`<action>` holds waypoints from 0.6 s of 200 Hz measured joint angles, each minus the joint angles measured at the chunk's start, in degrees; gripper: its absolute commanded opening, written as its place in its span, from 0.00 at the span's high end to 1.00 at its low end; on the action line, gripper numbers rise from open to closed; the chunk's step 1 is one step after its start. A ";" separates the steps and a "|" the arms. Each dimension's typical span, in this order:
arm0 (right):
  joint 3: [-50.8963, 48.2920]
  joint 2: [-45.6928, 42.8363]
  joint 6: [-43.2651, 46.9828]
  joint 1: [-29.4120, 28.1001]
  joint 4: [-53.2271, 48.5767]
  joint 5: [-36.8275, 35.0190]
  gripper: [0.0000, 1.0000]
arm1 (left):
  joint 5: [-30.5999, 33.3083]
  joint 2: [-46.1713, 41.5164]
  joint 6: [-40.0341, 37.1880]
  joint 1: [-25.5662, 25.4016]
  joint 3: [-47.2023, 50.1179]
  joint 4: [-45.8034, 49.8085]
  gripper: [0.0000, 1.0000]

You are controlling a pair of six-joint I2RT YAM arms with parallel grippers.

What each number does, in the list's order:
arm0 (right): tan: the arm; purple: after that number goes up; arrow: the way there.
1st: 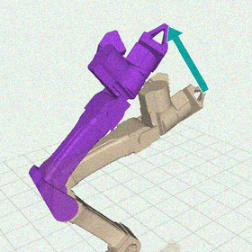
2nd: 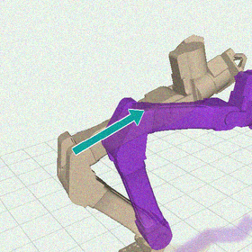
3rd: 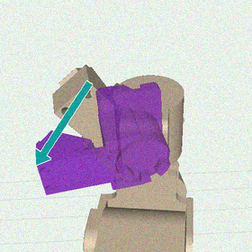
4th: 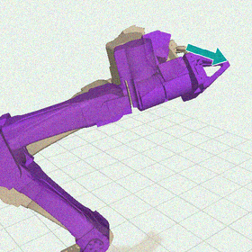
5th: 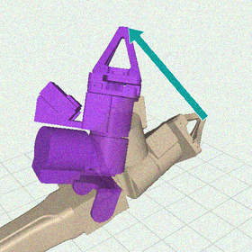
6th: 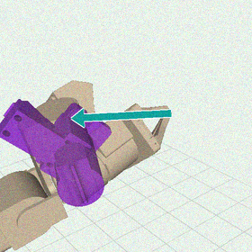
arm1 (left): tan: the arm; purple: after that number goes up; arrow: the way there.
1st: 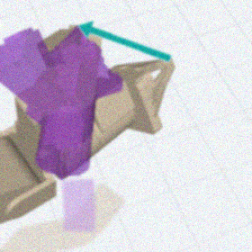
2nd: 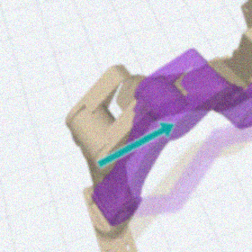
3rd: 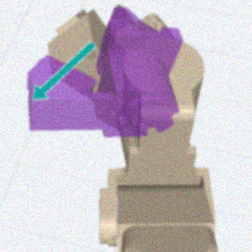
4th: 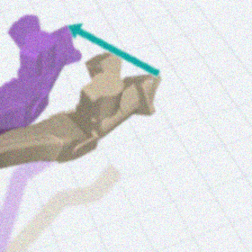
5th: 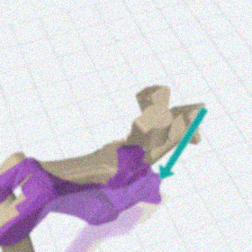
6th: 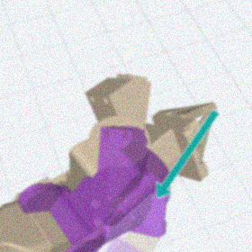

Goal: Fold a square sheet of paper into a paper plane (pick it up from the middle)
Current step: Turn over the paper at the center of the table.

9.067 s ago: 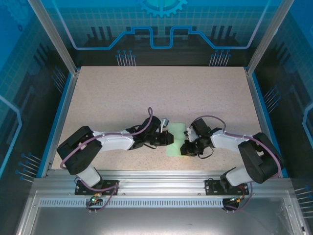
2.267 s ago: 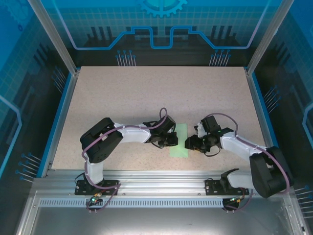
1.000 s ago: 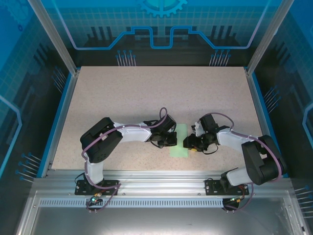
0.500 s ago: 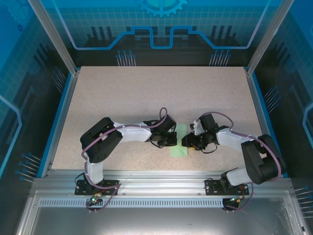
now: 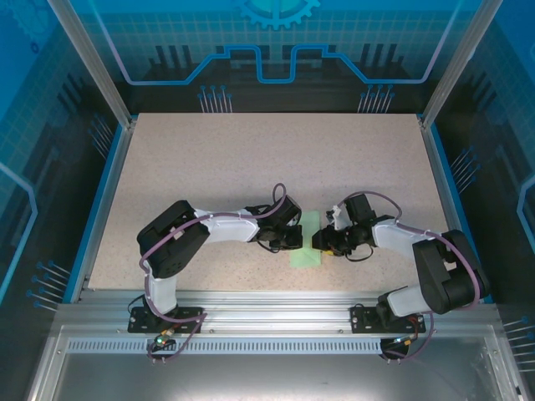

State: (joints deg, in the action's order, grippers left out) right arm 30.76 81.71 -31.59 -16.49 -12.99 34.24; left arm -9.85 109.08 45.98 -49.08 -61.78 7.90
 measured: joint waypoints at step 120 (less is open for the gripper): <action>-0.81 3.98 1.44 1.53 2.84 5.31 0.78 | 0.17 -0.17 0.00 0.00 0.00 0.44 0.90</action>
State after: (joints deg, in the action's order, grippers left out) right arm 29.95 85.69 -30.15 -14.96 -10.15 39.55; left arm -9.67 108.90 45.98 -49.08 -61.78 8.34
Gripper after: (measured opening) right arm 0.247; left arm 0.091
